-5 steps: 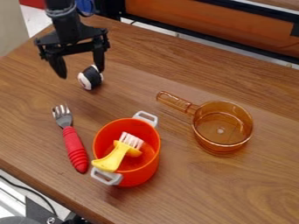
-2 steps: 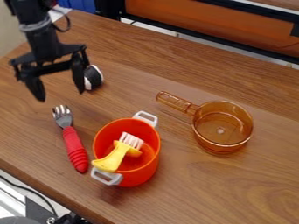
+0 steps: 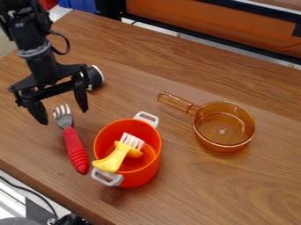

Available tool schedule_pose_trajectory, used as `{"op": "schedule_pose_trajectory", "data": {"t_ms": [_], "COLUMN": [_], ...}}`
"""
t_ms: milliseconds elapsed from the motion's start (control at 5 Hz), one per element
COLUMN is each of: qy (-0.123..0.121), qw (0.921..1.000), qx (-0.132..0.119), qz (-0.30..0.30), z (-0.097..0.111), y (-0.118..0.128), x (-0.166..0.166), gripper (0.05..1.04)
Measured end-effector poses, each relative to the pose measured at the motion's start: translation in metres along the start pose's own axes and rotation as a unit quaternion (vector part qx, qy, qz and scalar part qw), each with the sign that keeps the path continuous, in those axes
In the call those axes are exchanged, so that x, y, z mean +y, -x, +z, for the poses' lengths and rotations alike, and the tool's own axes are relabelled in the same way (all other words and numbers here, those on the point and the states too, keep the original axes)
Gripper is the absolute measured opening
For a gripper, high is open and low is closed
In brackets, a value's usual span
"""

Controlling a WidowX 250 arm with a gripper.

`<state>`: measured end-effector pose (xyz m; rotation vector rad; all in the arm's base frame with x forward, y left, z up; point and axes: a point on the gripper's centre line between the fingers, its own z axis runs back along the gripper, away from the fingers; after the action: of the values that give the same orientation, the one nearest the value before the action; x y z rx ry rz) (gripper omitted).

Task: Moves the silver spoon into the brown pot

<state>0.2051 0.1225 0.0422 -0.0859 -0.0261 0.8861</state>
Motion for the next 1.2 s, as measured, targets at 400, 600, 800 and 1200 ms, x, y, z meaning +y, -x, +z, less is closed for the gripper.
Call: {"op": "schedule_pose_trajectory", "data": {"t_ms": [400,600,800,1200], "qy": [-0.004,-0.006,-0.012,-0.026], "qw": [0.9996,0.9996,0.9993,0.997], "qx": [-0.014,-0.018,-0.023,-0.044], "qz": [0.025,0.022,0.027,0.059], "z": [-0.02,-0.024,-0.032,-0.036], "y": [0.006,0.009,0.013,0.005], "x": [0.002,0.002,0.004,0.001], "gripper": [1.001,1.001,0.958,0.415]}}
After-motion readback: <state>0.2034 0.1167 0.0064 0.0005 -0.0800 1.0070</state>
